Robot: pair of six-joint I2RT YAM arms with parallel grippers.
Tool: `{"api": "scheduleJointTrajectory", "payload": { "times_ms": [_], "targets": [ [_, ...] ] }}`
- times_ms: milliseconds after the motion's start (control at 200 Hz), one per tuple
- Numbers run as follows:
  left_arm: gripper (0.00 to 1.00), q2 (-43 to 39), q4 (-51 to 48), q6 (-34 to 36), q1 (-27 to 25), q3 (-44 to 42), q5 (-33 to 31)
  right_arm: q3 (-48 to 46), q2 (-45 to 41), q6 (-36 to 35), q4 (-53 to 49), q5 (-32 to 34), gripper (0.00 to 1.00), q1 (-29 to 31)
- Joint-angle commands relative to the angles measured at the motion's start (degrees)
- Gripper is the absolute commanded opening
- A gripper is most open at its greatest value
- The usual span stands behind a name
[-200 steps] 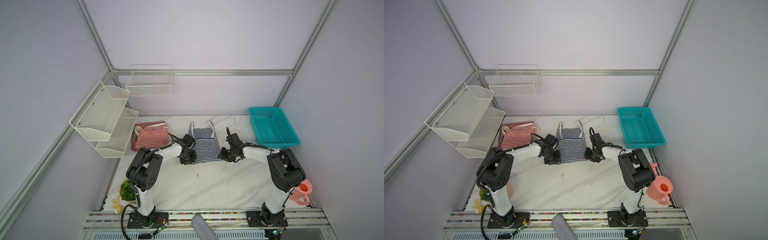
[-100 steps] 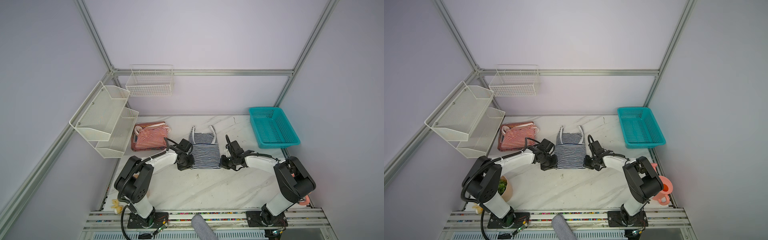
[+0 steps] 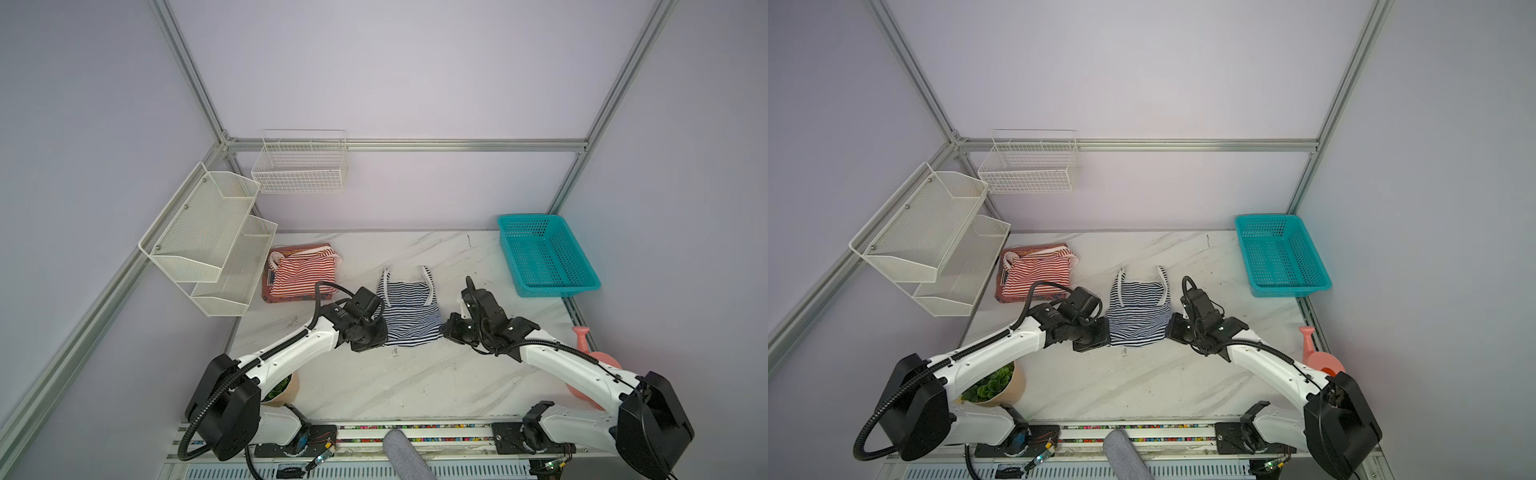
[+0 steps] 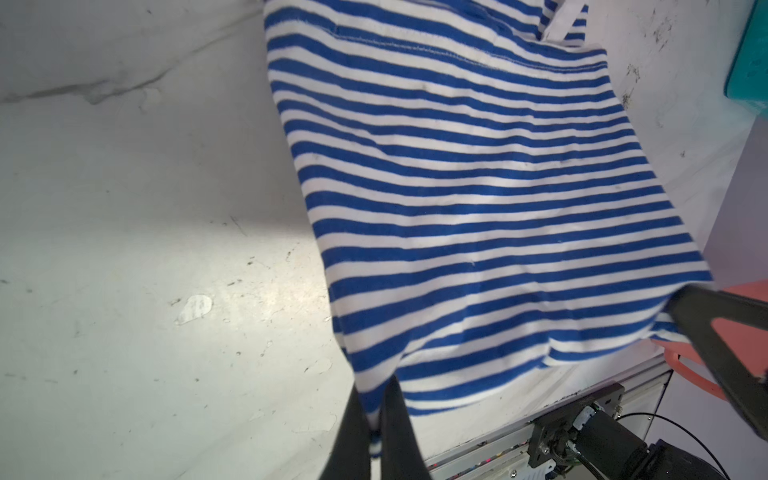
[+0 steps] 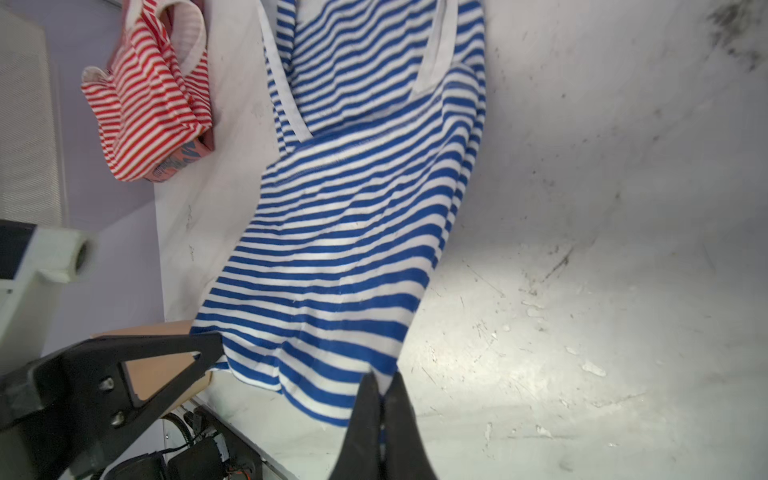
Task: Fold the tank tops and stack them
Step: 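Fold the held edge with both grippers away from the robot over the straps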
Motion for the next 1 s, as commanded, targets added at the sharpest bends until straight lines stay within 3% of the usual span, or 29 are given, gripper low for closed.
{"api": "scheduleJointTrajectory", "payload": {
  "times_ms": [0,175,400,685,945,995],
  "targets": [
    [0.00,-2.0,-2.2,0.3,-0.1,9.3,-4.5,3.5,-0.6,1.6,-3.4,3.0,0.00,0.2],
    [0.00,0.4,-1.7,4.0,0.5,16.8,-8.6,8.3,3.7,1.3,-4.0,4.7,0.00,0.0],
    [0.00,9.3,-1.4,9.3,5.0,25.7,-7.4,14.9,11.4,-1.0,-2.9,5.8,0.00,-3.6],
    [0.00,23.1,-1.4,12.2,11.0,36.6,0.6,22.7,22.4,-5.3,0.5,-1.5,0.00,-10.9],
    [0.05,35.1,-2.1,15.0,13.9,50.4,2.5,32.9,34.6,-8.0,1.9,-7.5,0.00,-16.0],
    [0.09,37.3,-2.4,15.0,14.5,52.6,2.6,35.5,37.2,-8.8,2.0,-8.6,0.08,-16.6]
  ]
}}
